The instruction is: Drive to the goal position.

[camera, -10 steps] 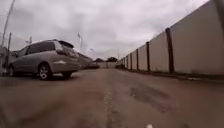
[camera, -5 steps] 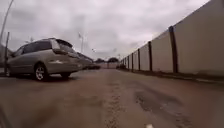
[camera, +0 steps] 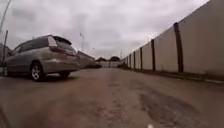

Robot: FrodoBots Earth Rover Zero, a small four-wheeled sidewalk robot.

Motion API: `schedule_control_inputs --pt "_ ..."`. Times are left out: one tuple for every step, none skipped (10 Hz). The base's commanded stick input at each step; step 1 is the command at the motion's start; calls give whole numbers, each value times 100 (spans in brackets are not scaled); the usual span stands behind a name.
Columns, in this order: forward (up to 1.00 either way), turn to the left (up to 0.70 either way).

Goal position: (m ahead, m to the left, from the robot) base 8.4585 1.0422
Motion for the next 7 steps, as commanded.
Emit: schedule_control_inputs --pt "70 0" --pt "70 0" --pt "70 0" --pt "70 0" --pt "70 0" --pt "70 0" --pt "70 0"
